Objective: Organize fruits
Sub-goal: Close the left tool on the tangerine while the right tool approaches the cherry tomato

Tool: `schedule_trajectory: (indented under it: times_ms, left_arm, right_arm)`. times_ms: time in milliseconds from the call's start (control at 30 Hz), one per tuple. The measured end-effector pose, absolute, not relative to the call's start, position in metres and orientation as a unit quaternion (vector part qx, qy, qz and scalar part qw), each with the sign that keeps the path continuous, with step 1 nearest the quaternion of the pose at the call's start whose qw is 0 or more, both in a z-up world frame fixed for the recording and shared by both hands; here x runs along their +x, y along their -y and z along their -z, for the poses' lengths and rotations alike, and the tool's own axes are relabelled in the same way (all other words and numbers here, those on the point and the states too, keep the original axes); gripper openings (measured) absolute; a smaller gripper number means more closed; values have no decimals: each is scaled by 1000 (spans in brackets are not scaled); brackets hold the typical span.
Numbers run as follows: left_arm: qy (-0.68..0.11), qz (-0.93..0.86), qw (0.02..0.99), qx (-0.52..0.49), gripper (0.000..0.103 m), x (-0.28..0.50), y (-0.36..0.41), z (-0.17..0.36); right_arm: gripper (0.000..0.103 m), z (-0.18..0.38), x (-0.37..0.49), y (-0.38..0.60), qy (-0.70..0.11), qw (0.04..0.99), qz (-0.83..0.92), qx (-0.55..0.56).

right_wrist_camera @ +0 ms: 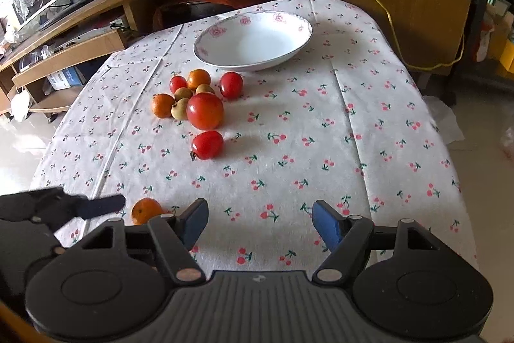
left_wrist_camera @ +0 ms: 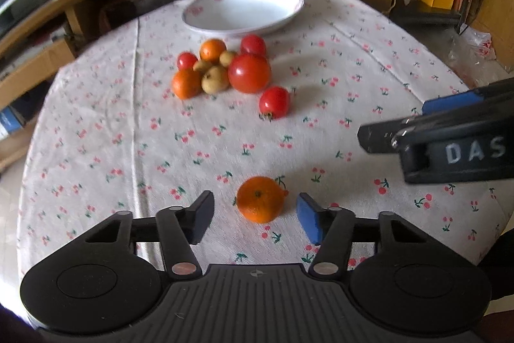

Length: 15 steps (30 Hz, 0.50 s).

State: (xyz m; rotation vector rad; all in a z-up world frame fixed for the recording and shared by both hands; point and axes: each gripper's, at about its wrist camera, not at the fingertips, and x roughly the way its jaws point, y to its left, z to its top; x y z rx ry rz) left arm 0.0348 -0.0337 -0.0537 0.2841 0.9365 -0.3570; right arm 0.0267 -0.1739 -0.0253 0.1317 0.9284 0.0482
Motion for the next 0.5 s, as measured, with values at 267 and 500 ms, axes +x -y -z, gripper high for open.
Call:
schedule_trajectory:
  times_ms: [267, 500]
  left_arm:
    - [-458, 182, 862, 119, 44, 40, 35, 54]
    - [-454, 190, 865, 103, 40, 41, 32, 51]
  right_arm:
    - [72, 23, 51, 174, -446, 893, -44, 45]
    - [72, 35, 83, 161, -450, 889, -76, 19]
